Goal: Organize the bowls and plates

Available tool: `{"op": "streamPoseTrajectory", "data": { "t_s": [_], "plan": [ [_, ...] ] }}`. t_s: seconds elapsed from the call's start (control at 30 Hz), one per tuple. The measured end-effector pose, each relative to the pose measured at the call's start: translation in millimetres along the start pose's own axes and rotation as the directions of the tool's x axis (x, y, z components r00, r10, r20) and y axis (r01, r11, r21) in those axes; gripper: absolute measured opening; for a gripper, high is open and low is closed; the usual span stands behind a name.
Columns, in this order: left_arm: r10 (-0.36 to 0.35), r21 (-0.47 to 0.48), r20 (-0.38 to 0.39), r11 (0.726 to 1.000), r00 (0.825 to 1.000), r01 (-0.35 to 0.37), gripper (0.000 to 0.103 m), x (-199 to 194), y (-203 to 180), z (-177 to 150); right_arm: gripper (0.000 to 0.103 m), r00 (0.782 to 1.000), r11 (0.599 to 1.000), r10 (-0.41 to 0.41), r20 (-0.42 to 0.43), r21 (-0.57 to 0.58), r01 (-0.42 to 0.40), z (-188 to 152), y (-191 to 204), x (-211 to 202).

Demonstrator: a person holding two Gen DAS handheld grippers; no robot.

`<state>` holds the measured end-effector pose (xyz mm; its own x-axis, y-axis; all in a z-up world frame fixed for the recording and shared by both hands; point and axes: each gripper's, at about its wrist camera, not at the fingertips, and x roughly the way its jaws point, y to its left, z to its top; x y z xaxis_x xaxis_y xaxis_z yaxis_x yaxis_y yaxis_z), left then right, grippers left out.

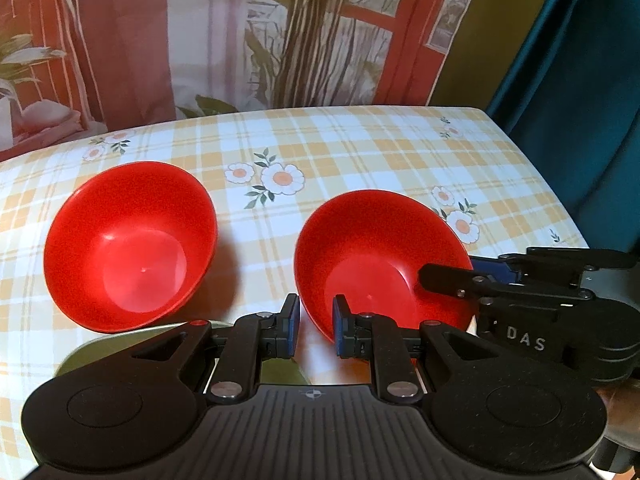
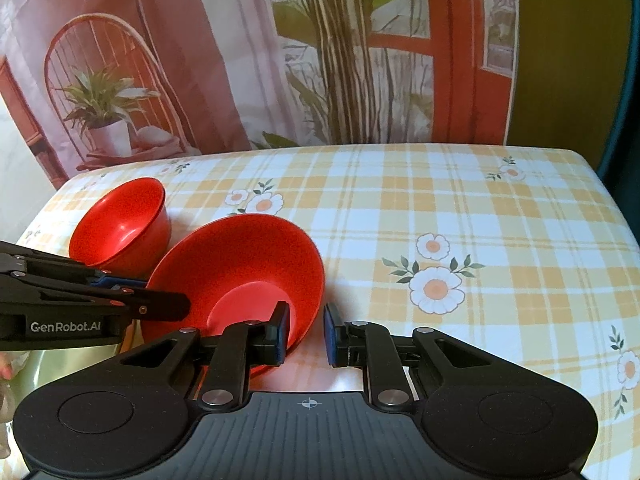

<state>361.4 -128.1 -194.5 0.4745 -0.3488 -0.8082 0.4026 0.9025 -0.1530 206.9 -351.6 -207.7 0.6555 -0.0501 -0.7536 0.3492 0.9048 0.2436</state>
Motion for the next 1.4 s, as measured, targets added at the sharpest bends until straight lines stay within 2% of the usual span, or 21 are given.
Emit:
{"op": "streamPoseTrajectory", "data": {
  "t_s": [0.33, 0.7, 1.07, 1.4],
  "plan": [
    [-0.008, 0.027, 0.019, 1.0, 1.0, 0.008, 0.018, -5, -5, -4, 0.014, 1.0, 1.0, -0.013, 0.005, -0.005, 0.013, 0, 3, -2],
    [-0.021, 0.012, 0.076, 1.0, 0.997, 0.02, 0.018, -32, 1, 2, 0.013, 0.999, 1.0, -0.009, 0.051, -0.017, 0.01, 20, 14, -18],
    [-0.017, -0.022, 0.155, 1.0, 0.988, 0.021, 0.018, -66, 26, 10, 0.012, 0.996, 0.998, 0.008, 0.086, -0.07, -0.002, 50, 47, -24],
    [0.0, -0.057, 0.217, 0.998, 0.976, 0.012, 0.018, -96, 66, 14, 0.013, 0.995, 0.992, 0.035, 0.092, -0.122, -0.024, 75, 91, -13]
  ]
}}
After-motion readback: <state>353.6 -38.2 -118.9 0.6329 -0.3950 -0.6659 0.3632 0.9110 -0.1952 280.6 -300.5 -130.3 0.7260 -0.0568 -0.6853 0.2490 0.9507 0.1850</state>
